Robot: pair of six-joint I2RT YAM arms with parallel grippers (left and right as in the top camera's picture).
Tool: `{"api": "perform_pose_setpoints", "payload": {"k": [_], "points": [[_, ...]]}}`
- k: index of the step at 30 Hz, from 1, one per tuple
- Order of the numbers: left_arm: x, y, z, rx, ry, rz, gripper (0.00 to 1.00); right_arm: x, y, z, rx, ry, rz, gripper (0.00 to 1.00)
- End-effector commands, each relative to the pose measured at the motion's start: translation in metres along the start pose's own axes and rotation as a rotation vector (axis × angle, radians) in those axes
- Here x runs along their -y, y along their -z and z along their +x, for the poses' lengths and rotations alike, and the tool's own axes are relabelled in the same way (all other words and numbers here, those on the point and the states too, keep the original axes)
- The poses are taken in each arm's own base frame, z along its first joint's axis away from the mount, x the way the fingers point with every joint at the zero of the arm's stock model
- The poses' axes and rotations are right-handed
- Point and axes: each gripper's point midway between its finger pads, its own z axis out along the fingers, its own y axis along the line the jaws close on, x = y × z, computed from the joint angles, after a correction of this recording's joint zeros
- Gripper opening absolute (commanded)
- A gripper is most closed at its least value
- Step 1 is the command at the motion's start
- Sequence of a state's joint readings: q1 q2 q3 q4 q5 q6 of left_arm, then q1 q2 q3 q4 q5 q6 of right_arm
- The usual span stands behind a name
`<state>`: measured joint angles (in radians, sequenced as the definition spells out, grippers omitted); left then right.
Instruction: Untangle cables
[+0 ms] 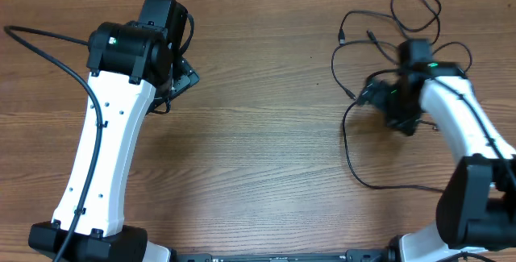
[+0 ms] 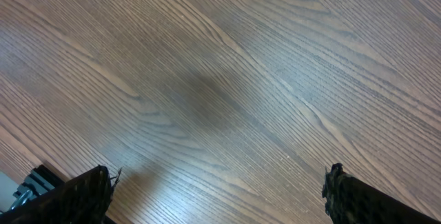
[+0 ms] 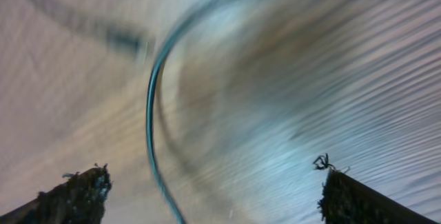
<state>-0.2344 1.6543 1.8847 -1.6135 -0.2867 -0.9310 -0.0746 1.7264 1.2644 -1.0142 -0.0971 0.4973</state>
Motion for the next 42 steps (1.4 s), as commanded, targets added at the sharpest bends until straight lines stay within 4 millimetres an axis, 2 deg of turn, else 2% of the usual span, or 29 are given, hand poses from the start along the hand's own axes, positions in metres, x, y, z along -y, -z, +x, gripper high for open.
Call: {"api": "perform_pose_setpoints", "payload": {"k": [1,4,9,14,16,19,21,23,26,30,42], "points": [[0.000,-0.003,0.002,-0.011,-0.026,-0.014,1.00,0.038,0.014,-0.035,0.089,-0.168,0.063,1.00],[-0.002,-0.003,0.003,-0.015,-0.029,-0.019,1.00,0.083,0.016,-0.050,0.120,-0.344,0.127,0.96],[0.000,-0.003,0.002,-0.012,-0.026,-0.015,1.00,0.131,0.007,-0.055,0.081,-0.507,0.156,0.85],[0.000,-0.003,0.002,-0.010,-0.025,-0.013,1.00,0.159,-0.012,-0.052,0.038,-0.588,0.198,0.75],[0.000,-0.003,0.002,-0.010,-0.026,-0.013,1.00,0.165,-0.016,-0.054,0.036,-0.610,0.200,0.70],[0.000,-0.003,0.002,-0.011,-0.026,-0.014,1.00,0.177,-0.017,-0.058,0.052,-0.695,0.205,0.64],[-0.001,-0.003,0.003,-0.013,-0.027,-0.016,1.00,0.184,-0.015,-0.063,0.075,-0.725,0.196,0.64],[-0.001,-0.003,0.003,-0.013,-0.027,-0.017,1.00,0.195,-0.013,-0.069,0.100,-0.753,0.195,0.63],[-0.001,-0.003,0.002,-0.013,-0.026,-0.016,1.00,0.216,-0.009,-0.070,0.127,-0.848,0.228,0.55],[0.000,-0.003,0.002,-0.010,-0.025,-0.012,1.00,0.227,-0.007,-0.071,0.145,-0.897,0.235,0.56],[0.001,-0.003,0.001,-0.008,-0.024,-0.010,1.00,0.226,-0.007,-0.079,0.179,-0.924,0.218,0.56]]}}
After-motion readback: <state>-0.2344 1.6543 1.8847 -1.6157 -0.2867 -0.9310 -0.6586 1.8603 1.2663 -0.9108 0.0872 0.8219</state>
